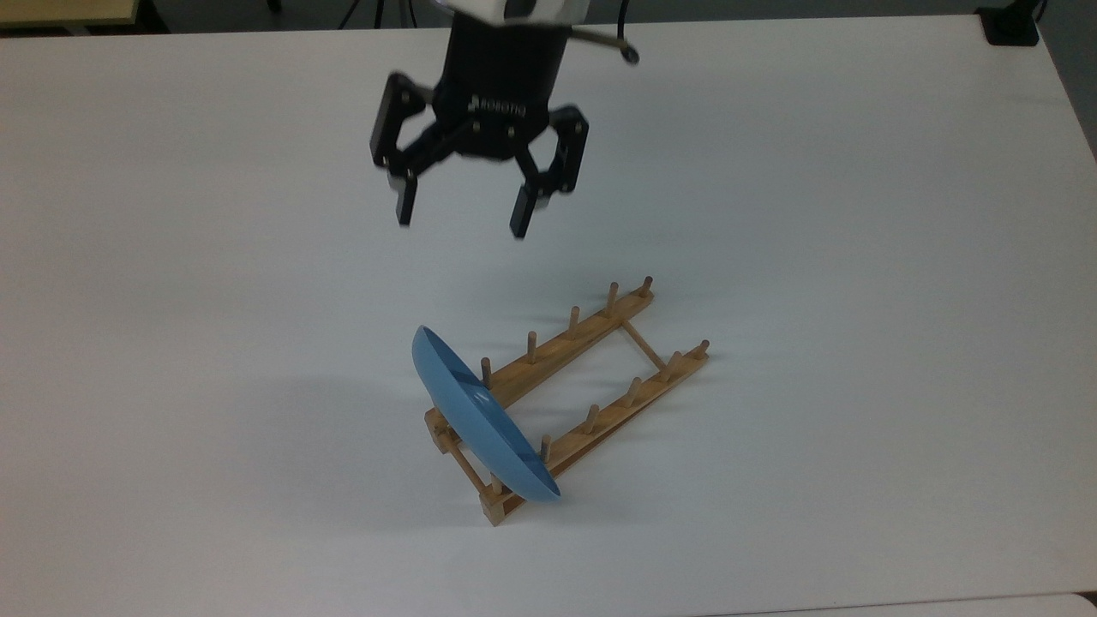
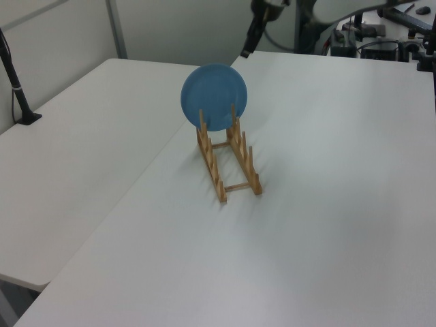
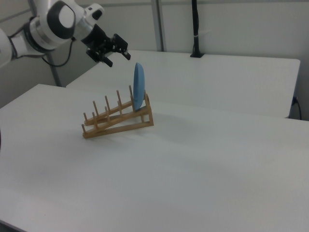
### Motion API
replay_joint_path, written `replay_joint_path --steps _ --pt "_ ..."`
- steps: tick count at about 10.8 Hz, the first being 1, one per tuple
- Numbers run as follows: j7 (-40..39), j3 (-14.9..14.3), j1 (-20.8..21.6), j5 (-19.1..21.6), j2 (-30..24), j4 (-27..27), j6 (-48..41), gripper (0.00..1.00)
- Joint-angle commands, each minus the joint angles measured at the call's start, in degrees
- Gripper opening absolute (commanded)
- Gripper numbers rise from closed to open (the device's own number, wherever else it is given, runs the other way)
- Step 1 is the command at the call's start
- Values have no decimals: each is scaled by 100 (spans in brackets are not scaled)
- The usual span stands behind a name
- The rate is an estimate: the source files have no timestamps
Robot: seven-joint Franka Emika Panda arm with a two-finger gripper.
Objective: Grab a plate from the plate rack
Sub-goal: 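Move the open gripper down toward the rim of the blue plate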
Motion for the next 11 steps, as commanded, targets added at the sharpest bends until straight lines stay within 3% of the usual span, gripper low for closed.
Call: replay_joint_path --steps 1,4,8,11 --pt "1 -486 335 -288 735 594 362 90" --pt "-8 -784 432 -377 1201 964 493 82" --pt "1 -794 441 -667 1316 929 643 65" --pt "159 -890 450 -790 1457 947 810 60"
